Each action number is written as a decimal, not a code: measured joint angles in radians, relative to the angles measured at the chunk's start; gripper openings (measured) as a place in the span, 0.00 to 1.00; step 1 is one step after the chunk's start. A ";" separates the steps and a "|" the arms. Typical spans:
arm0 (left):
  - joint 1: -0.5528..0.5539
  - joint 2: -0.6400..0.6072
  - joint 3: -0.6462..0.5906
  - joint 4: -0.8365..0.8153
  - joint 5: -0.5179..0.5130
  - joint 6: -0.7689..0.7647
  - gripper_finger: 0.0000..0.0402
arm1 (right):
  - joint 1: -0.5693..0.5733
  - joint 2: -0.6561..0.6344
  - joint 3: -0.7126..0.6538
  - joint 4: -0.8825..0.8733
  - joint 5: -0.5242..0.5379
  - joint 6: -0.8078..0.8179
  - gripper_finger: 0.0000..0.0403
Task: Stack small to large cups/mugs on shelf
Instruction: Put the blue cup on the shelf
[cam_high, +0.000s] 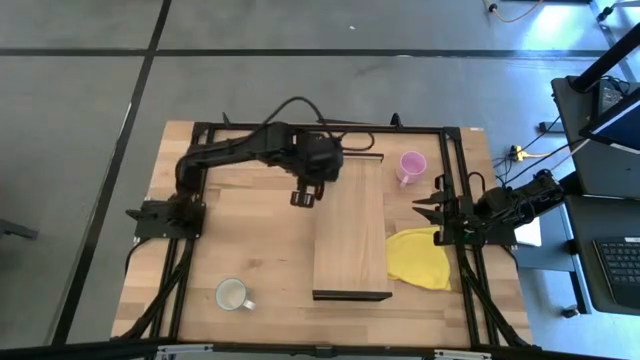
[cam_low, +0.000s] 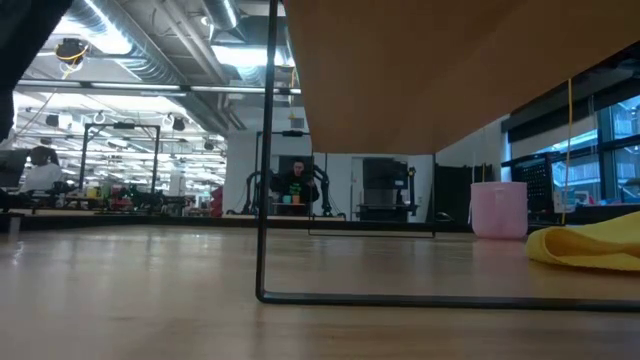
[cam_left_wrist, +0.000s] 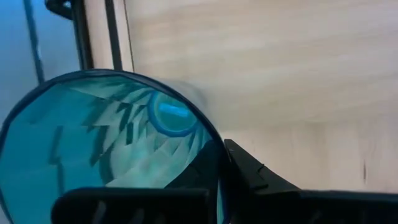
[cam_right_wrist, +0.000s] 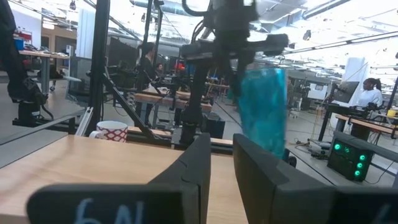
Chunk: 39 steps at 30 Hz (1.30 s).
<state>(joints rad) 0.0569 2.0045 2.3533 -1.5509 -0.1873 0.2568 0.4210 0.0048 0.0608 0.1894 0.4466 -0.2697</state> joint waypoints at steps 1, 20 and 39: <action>0.001 -0.001 0.002 0.000 0.006 -0.003 0.01 | 0.000 0.000 0.000 0.000 0.001 0.000 0.18; -0.003 -0.027 0.002 0.211 0.103 0.014 0.01 | 0.000 0.000 0.000 0.000 0.005 0.000 0.18; 0.033 -0.018 0.003 0.274 0.108 0.033 0.01 | 0.000 0.022 0.045 0.552 0.078 -0.133 0.18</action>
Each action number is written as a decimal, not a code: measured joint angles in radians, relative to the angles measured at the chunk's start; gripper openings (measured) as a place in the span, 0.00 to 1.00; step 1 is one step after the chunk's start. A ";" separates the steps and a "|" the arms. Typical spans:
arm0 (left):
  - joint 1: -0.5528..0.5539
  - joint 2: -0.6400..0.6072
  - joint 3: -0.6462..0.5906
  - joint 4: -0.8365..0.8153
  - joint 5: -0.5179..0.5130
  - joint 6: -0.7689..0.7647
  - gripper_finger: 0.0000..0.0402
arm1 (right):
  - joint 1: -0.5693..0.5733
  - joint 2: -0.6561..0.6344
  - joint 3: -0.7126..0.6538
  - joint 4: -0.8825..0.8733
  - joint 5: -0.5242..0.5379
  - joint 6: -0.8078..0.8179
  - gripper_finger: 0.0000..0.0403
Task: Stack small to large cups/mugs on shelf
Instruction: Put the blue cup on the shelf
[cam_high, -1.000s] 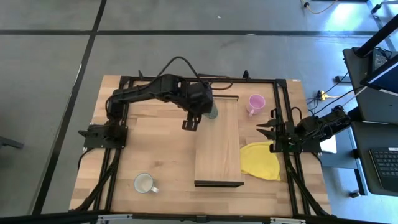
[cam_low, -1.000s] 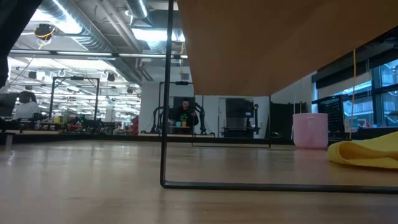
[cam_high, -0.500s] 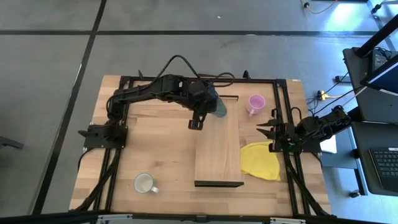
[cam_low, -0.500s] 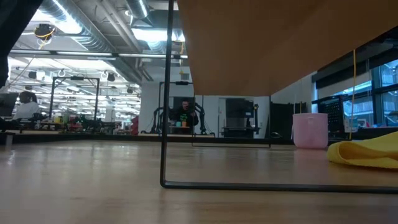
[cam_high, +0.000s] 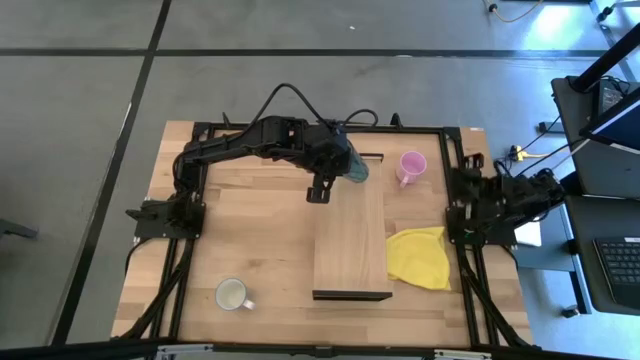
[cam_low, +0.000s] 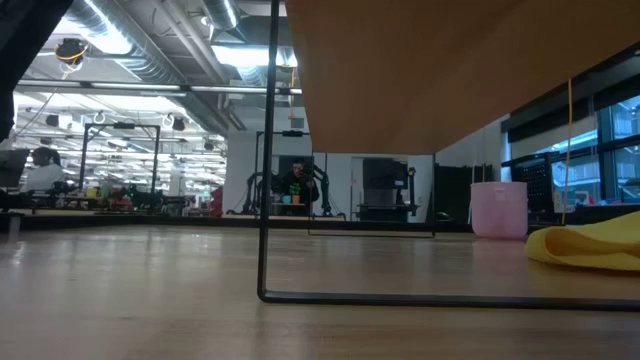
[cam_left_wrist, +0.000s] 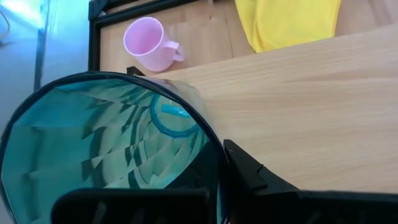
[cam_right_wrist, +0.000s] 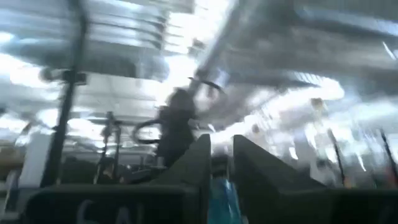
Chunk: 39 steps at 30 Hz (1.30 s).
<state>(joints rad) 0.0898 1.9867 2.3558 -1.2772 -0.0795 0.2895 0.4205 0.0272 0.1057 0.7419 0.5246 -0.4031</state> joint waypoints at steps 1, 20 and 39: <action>0.000 0.000 0.000 0.005 0.000 0.006 0.01 | 0.000 0.016 0.031 -0.045 0.023 0.039 0.18; 0.011 0.007 0.001 -0.026 0.046 -0.019 0.01 | 0.000 0.597 0.758 -0.984 0.377 0.510 0.18; 0.050 0.033 0.000 -0.008 0.087 0.035 0.01 | -0.034 0.733 0.785 -0.853 0.374 0.708 0.18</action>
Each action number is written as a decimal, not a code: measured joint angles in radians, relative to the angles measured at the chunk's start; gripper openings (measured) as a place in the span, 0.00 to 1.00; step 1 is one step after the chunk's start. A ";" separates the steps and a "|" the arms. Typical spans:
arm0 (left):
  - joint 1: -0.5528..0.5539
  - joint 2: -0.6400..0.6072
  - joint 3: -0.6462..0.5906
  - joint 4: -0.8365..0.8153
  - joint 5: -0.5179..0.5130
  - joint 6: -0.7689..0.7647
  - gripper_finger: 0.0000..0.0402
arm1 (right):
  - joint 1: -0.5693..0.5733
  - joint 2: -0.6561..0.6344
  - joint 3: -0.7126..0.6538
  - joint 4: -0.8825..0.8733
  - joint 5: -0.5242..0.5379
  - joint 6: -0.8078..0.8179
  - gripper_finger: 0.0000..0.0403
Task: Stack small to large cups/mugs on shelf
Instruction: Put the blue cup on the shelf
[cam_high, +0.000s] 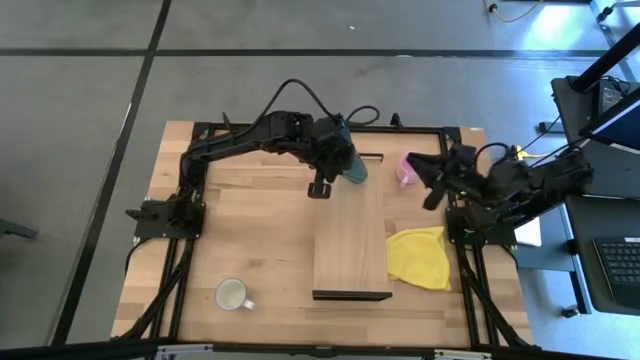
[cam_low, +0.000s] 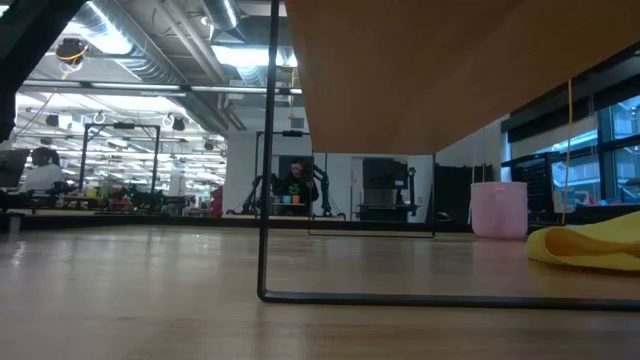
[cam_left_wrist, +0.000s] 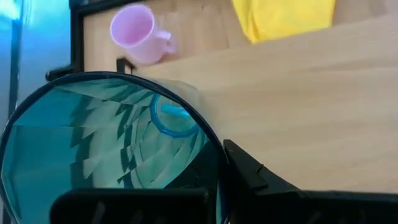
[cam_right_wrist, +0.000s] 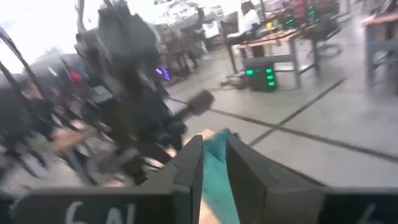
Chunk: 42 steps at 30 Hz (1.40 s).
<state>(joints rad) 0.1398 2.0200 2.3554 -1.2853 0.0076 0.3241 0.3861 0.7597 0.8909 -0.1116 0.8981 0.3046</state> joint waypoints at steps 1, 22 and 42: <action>0.000 -0.001 0.000 -0.002 0.010 0.000 0.01 | -0.003 0.011 0.000 -0.001 0.002 -0.008 0.18; -0.005 -0.003 0.000 -0.056 0.055 -0.001 0.01 | -0.123 0.138 0.000 0.142 0.050 0.090 0.18; -0.006 -0.004 0.000 -0.062 0.065 0.020 0.01 | -0.267 0.283 0.357 -0.660 -0.212 -0.049 0.18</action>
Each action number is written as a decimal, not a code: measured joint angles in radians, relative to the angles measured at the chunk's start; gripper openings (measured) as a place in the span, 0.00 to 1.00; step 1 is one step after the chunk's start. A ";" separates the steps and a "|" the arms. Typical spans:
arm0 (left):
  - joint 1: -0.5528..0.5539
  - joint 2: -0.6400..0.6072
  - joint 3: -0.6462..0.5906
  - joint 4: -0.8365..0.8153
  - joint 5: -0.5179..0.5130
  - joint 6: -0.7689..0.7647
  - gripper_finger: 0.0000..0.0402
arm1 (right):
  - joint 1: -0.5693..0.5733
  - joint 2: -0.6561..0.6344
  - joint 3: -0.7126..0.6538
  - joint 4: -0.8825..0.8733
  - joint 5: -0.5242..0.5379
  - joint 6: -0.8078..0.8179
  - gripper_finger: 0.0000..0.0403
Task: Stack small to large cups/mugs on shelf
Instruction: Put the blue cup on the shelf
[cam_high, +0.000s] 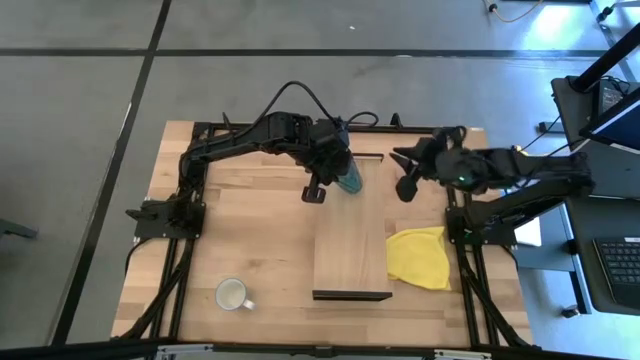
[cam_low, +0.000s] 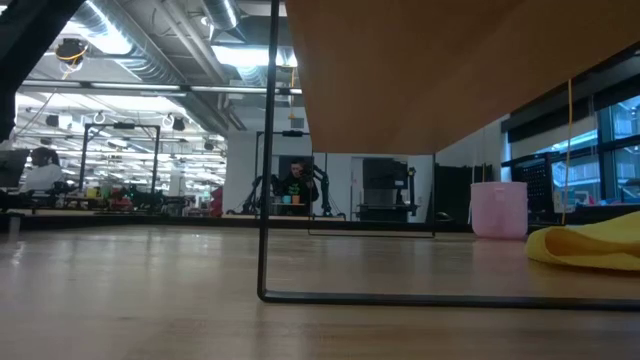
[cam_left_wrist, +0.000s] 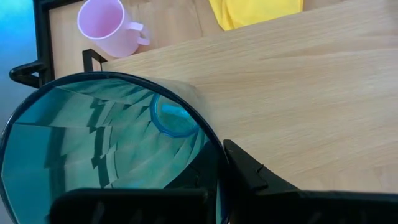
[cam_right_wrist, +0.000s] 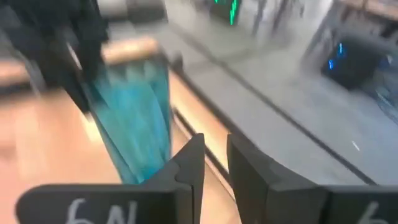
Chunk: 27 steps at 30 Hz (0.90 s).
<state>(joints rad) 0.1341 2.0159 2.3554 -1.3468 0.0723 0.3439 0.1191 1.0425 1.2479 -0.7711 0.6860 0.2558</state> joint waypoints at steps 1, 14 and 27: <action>0.000 0.000 0.000 0.000 0.000 0.000 0.01 | -0.015 0.021 0.038 -0.060 -0.033 0.001 0.18; 0.000 0.000 0.000 0.005 0.000 0.017 0.01 | -0.207 0.266 0.126 -0.116 -0.395 -0.024 0.11; -0.004 0.000 0.000 0.002 0.000 0.032 0.01 | -0.281 0.300 0.121 -0.072 -0.344 -0.002 0.01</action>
<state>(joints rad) 0.1303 2.0155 2.3554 -1.3453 0.0727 0.3762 -0.1619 1.3426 1.3689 -0.8434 0.3424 0.2539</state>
